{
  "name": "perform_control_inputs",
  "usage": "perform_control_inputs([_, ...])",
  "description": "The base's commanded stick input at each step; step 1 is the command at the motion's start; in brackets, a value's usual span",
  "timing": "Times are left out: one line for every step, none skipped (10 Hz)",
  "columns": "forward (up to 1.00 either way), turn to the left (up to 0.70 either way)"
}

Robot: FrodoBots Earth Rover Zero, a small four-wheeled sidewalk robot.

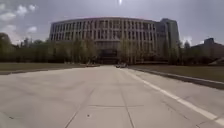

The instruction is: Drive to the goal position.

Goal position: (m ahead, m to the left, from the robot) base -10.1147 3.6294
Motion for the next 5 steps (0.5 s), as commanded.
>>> perform_control_inputs([0.70,0.03])
perform_control_inputs([0.70,0.03])
perform_control_inputs([0.70,0.03])
perform_control_inputs([0.70,0.03])
perform_control_inputs([0.70,0.03])
